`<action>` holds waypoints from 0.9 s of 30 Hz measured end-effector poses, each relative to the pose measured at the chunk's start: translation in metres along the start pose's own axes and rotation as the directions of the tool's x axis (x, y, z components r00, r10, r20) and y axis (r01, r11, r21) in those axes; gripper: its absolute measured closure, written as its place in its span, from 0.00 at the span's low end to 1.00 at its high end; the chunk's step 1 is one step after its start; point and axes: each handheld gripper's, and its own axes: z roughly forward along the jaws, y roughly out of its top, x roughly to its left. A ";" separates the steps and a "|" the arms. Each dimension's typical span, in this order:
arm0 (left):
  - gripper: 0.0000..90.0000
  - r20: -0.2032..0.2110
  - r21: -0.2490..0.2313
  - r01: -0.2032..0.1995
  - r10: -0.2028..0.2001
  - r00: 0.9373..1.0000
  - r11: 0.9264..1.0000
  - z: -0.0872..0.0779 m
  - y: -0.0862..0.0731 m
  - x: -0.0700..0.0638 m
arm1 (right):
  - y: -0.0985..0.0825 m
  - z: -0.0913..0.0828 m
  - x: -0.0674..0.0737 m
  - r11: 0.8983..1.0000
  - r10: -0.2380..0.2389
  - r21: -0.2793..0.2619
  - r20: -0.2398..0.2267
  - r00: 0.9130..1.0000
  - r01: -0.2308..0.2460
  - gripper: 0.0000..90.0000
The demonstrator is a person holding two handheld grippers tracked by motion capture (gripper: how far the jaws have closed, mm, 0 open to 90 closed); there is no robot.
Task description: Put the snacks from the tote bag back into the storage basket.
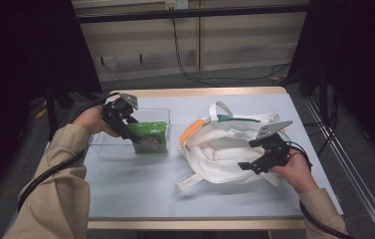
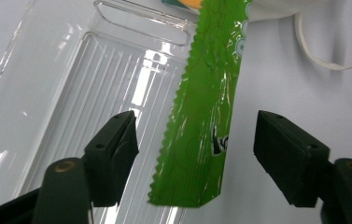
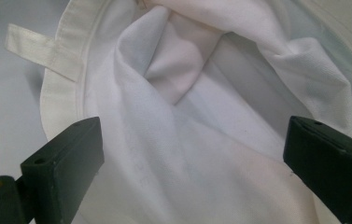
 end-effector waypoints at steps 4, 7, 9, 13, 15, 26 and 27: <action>0.28 -0.010 -0.015 0.014 -0.014 1.000 1.000 -0.005 -0.005 0.000 | 0.001 0.001 0.000 1.000 -0.007 0.001 0.000 1.000 0.007 0.05; 0.24 -0.020 -0.014 0.035 -0.036 0.999 0.999 -0.007 -0.011 -0.002 | 0.002 0.002 0.001 1.000 -0.006 0.001 -0.001 1.000 0.006 0.05; 0.22 -0.030 -0.023 0.050 -0.051 0.998 0.998 -0.008 -0.014 -0.004 | 0.002 0.003 0.001 1.000 -0.007 0.006 -0.001 1.000 0.007 0.05; 0.17 -0.042 -0.036 0.096 -0.098 0.994 0.995 -0.011 -0.019 -0.008 | 0.002 0.005 0.001 1.000 -0.009 0.009 -0.008 1.000 0.009 0.05; 0.16 -0.044 -0.047 0.131 -0.133 0.990 0.990 -0.013 -0.022 -0.009 | 0.003 0.004 0.001 1.000 -0.010 0.006 -0.009 1.000 0.010 0.05; 0.06 -0.049 -0.071 0.181 -0.185 0.982 0.981 -0.009 -0.033 -0.026 | 0.006 0.001 -0.001 1.000 -0.010 -0.007 -0.005 1.000 0.010 0.05; 0.06 -0.054 -0.072 0.181 -0.185 0.981 0.981 -0.009 -0.034 -0.027 | 0.006 0.001 -0.001 1.000 -0.009 -0.006 -0.005 1.000 0.009 0.05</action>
